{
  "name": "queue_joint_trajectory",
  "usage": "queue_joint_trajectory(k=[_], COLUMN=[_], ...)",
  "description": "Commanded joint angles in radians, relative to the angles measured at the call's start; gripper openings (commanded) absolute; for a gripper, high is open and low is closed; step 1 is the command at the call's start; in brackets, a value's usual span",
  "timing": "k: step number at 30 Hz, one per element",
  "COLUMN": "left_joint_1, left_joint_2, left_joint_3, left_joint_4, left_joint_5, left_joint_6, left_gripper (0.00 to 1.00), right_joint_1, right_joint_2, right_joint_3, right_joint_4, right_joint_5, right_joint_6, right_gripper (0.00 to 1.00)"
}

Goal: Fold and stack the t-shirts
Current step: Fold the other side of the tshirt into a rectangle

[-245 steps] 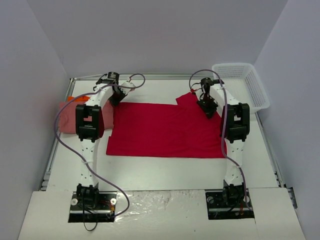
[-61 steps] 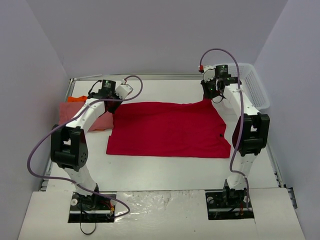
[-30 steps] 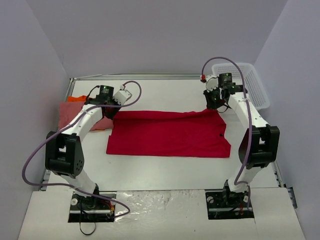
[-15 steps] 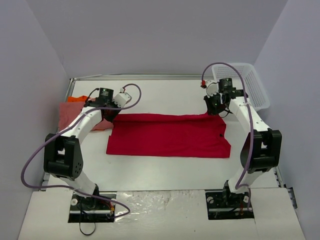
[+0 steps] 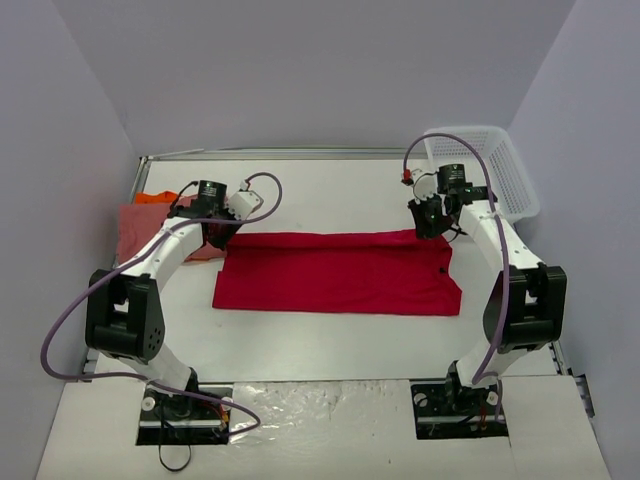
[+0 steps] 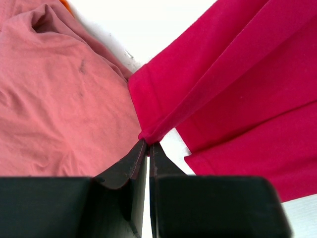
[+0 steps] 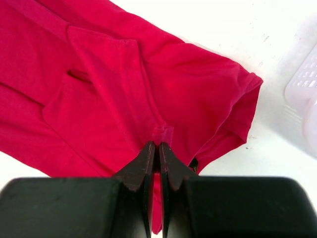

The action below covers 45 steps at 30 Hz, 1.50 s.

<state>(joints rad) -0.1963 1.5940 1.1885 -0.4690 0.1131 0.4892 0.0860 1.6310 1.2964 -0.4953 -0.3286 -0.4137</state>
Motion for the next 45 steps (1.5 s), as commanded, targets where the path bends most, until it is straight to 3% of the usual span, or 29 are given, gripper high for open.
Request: queue_joint_trajectory(k=[1,33,45], left_joint_1=[-0.003,-0.014,-0.014], left_joint_2=[-0.066,-0.112,-0.088], left_joint_3=[-0.006,-0.101,-0.15], left_joint_4=[-0.002,-0.007,0.018], left_joint_5=[0.017,0.016,-0.021], left_joint_6=[0.006,0.02,0.04], left_gripper=[0.02,0.02,0.02], right_joint_1=[0.003,0.003,0.001], right_joint_2=[-0.051,-0.111,-0.042], right_joint_3=[-0.017,-0.127,-0.181], right_joint_4=[-0.031,-0.065,-0.066], right_joint_5=[-0.009,-0.023,-0.052], right_joint_6=[-0.005,-0.014,-0.039], right_gripper=[0.0,0.0,0.0])
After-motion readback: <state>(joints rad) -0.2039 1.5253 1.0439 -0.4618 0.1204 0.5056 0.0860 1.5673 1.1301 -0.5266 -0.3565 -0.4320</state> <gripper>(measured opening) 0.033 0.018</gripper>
